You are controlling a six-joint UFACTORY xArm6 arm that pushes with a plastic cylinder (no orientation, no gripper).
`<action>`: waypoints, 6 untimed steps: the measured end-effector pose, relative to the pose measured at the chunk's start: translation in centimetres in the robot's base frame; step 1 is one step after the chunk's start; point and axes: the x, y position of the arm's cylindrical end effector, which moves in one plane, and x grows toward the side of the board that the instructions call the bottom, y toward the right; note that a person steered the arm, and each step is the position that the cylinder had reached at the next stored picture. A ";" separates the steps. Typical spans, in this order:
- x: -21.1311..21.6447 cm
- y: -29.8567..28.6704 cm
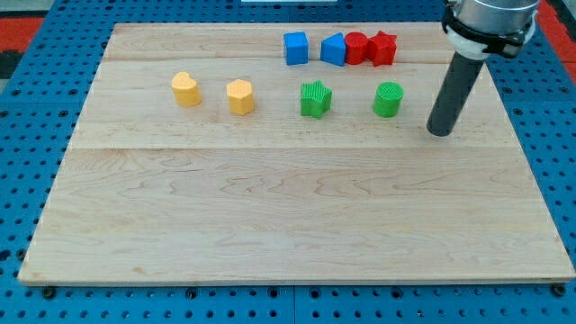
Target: Point at the center right
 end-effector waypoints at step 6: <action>-3.7 4.6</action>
